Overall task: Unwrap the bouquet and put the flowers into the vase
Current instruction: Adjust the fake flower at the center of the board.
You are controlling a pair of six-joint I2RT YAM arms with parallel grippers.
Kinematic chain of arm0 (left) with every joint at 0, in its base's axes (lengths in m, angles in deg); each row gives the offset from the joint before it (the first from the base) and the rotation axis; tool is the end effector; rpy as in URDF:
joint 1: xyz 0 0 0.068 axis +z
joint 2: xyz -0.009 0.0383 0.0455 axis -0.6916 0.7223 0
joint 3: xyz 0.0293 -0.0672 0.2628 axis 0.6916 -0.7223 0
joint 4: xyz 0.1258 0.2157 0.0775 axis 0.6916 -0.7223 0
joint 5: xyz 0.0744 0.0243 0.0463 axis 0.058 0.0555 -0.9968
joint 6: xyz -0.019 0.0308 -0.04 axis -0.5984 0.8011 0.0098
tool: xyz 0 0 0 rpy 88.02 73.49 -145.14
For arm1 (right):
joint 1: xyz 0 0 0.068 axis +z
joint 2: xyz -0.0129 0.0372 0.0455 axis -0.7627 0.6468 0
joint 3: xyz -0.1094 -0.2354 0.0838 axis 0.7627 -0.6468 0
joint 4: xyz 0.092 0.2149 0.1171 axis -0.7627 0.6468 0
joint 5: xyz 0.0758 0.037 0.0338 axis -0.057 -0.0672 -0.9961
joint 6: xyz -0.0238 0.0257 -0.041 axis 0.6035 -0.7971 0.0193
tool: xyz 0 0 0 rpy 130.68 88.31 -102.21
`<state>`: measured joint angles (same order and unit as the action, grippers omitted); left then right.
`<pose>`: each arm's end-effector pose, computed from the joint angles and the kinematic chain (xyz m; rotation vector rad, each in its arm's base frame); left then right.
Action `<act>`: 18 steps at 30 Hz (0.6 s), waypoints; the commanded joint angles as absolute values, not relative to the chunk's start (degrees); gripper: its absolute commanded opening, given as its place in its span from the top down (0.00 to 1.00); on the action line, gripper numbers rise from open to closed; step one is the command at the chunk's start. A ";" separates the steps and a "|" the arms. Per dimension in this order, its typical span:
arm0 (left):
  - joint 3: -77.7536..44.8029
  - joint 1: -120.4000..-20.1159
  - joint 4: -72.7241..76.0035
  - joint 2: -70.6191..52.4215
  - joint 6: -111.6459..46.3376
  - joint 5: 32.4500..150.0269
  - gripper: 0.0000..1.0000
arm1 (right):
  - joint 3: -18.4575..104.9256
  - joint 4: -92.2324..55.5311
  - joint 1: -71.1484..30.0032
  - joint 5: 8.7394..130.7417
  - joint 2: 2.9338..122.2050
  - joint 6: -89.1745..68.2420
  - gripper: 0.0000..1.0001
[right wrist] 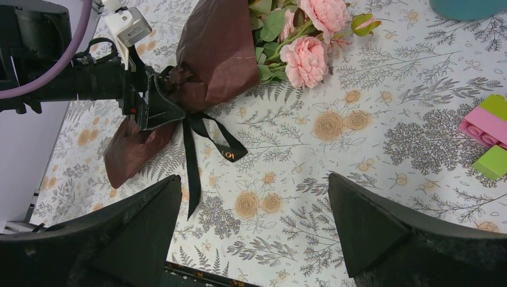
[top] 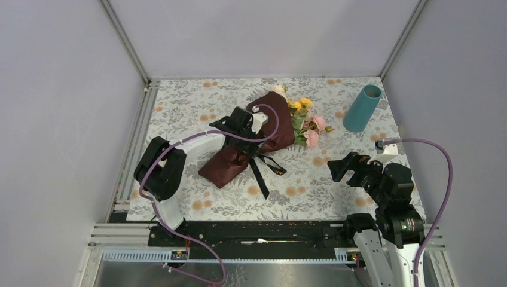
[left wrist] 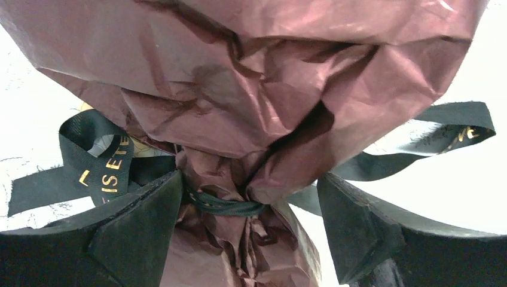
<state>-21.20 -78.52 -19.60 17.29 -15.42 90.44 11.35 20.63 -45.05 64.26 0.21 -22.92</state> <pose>0.3055 -0.2177 0.1953 0.9256 2.3572 -0.3697 0.0709 0.0139 0.3290 0.0718 1.8456 0.5018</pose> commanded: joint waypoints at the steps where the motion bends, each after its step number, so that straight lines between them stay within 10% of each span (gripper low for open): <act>1: -22.06 -78.48 -15.59 18.25 -16.42 87.28 0.13 | 11.46 18.98 -45.10 63.73 -0.23 -22.16 0.02; 18: -20.52 -79.07 -17.57 21.42 -17.90 83.18 0.33 | 11.46 19.04 -45.09 63.56 0.21 -22.19 0.02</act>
